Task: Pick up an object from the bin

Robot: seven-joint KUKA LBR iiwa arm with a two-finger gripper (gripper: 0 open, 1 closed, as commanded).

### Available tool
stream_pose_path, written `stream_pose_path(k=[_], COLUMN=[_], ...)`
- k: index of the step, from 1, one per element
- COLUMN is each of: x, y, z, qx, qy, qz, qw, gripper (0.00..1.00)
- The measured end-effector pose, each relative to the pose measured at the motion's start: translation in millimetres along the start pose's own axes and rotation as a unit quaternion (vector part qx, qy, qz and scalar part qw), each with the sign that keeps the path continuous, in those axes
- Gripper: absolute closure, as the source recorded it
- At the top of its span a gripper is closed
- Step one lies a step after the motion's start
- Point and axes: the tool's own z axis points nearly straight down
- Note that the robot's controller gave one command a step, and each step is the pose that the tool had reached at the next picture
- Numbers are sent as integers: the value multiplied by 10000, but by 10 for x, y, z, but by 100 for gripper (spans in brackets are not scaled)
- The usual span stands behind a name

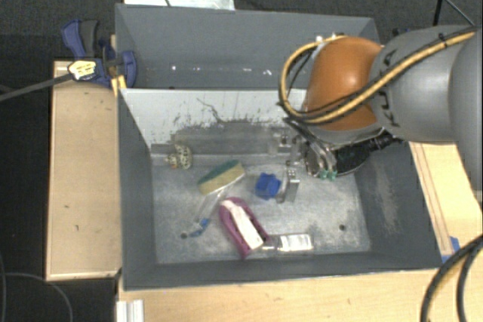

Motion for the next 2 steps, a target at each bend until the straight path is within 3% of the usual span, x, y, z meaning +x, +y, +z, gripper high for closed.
stream_pose_path(k=[1, 2], x=[55, 36], y=[16, 14], z=[628, 587], qx=[8, 9], qy=[45, 12], qz=[-24, -34], qw=[10000, 10000], gripper=[0, 100])
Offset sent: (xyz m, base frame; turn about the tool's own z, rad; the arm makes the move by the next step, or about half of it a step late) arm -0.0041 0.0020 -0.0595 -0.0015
